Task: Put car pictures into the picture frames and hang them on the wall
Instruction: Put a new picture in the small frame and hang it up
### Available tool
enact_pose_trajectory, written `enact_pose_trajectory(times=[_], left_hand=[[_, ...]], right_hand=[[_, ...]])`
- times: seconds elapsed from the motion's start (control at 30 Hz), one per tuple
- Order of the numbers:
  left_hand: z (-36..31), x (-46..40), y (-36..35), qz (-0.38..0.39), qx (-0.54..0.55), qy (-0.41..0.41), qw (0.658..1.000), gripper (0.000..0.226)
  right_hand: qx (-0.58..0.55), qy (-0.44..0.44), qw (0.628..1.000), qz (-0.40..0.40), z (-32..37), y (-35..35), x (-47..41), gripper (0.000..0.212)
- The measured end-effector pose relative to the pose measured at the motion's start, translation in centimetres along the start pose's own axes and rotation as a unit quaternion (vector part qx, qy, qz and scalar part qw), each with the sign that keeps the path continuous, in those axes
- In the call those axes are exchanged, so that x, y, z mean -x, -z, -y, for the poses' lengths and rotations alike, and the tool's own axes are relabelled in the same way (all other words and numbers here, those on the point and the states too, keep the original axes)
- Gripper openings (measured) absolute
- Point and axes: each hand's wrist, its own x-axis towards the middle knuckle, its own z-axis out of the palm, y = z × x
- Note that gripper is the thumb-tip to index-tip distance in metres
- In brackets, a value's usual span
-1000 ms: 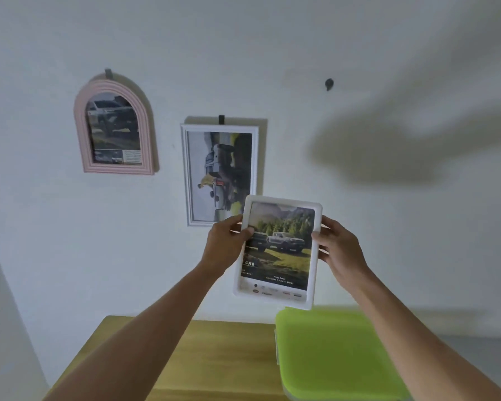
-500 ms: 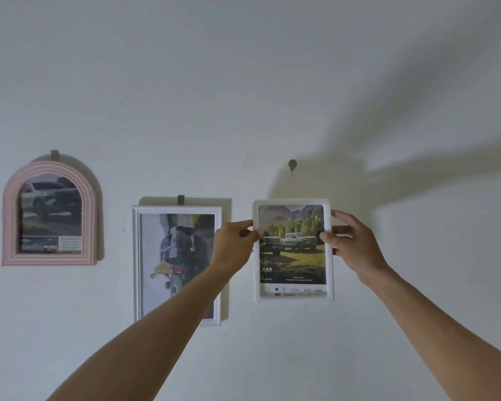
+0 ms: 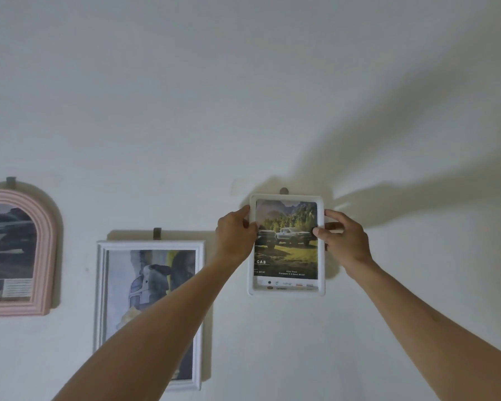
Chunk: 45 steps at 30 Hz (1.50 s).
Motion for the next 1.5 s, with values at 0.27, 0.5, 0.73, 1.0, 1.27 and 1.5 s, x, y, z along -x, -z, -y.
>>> enact_pose_trajectory(times=[0.27, 0.5, 0.73, 1.0, 1.27, 1.5], left_hand=[[1.4, -0.1, -1.5, -0.035, -0.106, -0.026, 0.993, 0.011], [1.5, 0.1, -1.6, -0.04, -0.135, -0.05, 0.989, 0.019], [2.0, 0.5, -1.5, -0.062, -0.139, -0.043, 0.988, 0.019], [2.3, 0.7, -1.3, -0.073, -0.101, -0.058, 0.99, 0.027], [2.6, 1.4, -1.7, -0.072, -0.067, -0.037, 0.994, 0.052], [2.4, 2.8, -2.2, -0.073, -0.033, -0.028, 0.996, 0.054]], right_hand=[[0.024, 0.055, 0.998, -0.004, -1.8, -0.8, 0.0, 0.037], [0.039, 0.105, 0.993, -0.027, -2.8, -1.3, 0.0, 0.035], [0.067, 0.127, 0.989, -0.018, -2.6, -1.7, 0.0, 0.033], [0.081, 0.121, 0.989, 0.001, -3.0, -1.4, 0.3, 0.038], [0.088, 0.09, 0.992, 0.026, -3.6, 0.1, 1.4, 0.038], [0.114, 0.075, 0.99, 0.036, -4.1, 1.0, 2.7, 0.045]])
